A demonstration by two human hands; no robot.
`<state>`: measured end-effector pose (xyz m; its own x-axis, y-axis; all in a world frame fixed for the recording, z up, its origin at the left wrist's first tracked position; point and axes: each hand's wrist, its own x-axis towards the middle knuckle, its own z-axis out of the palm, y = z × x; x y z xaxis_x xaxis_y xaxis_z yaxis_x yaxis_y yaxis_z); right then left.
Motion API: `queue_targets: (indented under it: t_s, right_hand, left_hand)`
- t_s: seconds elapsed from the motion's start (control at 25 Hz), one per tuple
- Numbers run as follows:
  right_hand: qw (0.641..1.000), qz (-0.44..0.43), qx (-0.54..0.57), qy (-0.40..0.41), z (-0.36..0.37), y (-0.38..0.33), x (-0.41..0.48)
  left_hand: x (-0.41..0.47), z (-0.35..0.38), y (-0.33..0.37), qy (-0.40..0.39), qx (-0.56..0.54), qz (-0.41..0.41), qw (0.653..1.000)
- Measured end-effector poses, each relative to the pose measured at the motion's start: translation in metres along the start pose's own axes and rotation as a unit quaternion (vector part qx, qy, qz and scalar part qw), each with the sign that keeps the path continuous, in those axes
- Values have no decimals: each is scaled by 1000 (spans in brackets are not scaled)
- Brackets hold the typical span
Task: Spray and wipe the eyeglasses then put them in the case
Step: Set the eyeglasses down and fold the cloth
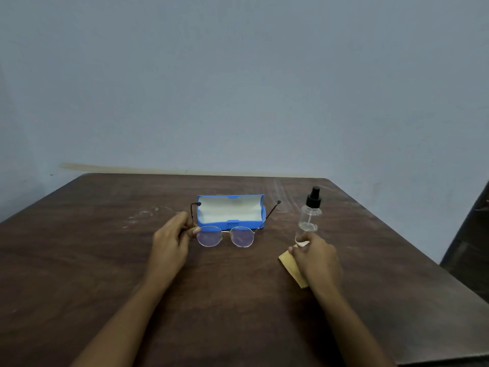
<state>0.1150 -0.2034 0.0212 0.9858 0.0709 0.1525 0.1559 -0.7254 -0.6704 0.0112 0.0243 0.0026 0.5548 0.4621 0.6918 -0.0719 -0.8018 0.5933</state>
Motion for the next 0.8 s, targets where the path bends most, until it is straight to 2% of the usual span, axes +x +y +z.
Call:
queue_targets:
  t_s: [0.24, 0.36, 0.44, 0.48, 0.56, 0.68, 0.8]
  right_hand:
    - [990, -69, -126, 16, -7, -4, -10]
    - [972, -133, -175, 82, -6, -6, -11]
    - [972, -198, -65, 111, 0, -9, -7]
    - [971, -218, 27, 93, 3, -11, -2]
    - [960, -224, 166, 5, 9, -17, 9]
    - [933, -210, 271, -110, 17, -23, 15]
    - [909, -199, 342, -128, 24, -28, 20]
  left_hand:
    - [0, 0, -3, -6, 12, -1, 1000]
    - [0, 0, 0, -8, 12, -4, 1000]
    - [-1, 0, 2, -11, 9, -2, 1000]
    - [0, -1, 2, -12, 4, -2, 1000]
    - [0, -1, 1, -14, -6, -8, 1000]
    - [0, -2, 1, -13, -20, -22, 999]
    - [-1, -1, 4, -8, -29, -38, 999]
